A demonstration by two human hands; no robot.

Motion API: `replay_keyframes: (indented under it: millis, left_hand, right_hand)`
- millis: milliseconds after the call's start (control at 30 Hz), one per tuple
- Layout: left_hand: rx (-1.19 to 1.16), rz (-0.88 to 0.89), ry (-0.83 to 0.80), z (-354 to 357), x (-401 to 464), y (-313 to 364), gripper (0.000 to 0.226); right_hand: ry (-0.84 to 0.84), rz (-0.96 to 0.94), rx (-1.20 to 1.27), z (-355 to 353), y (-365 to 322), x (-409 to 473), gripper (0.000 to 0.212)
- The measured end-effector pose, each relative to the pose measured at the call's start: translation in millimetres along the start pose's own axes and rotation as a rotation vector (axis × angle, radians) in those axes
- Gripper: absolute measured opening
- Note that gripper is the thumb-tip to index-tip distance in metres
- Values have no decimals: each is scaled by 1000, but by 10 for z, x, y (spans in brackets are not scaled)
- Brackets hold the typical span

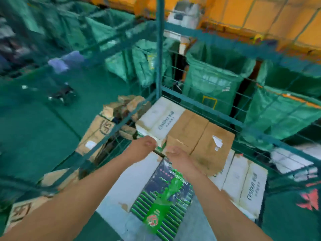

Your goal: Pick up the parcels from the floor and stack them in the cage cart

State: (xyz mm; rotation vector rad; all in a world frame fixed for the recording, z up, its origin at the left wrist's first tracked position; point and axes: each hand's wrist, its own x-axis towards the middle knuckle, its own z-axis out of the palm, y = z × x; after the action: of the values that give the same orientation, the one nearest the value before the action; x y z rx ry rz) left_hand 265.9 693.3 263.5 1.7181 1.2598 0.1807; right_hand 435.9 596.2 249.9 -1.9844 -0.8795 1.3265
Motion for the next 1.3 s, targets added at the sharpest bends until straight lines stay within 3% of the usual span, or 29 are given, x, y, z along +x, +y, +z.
replay_keyframes:
  millis: [167, 333, 500, 733, 900, 1000, 1300]
  left_hand:
    - [-336, -82, 226, -838, -1169, -282, 48]
    - [-685, -89, 482, -1584, -2274, -759, 35]
    - [-875, -132, 656, -2011, -3335, -1628, 62]
    - [-962, -191, 818, -2293, -4576, -2448, 48]
    - [-1010, -270, 984, -2346, -5488, -3075, 48]
    - [-1043, -302, 1088, -2334, -6087, -3353, 47]
    - [-1050, -477, 1378, -2044, -7541, -4041, 46]
  right_hand:
    - [-245, -114, -119, 822, -584, -660, 27]
    - [-466, -244, -153, 1699, -1089, -1158, 4]
    - [-629, -249, -263, 2803, -1410, -1832, 7]
    - [-798, -265, -292, 4003, -1525, -2648, 14]
    - [-869, -275, -359, 4929, -1444, -3090, 7]
    - [-944, -312, -448, 5444, -1352, -3418, 20]
    - [-1233, -410, -697, 6604, -1125, -4290, 18]
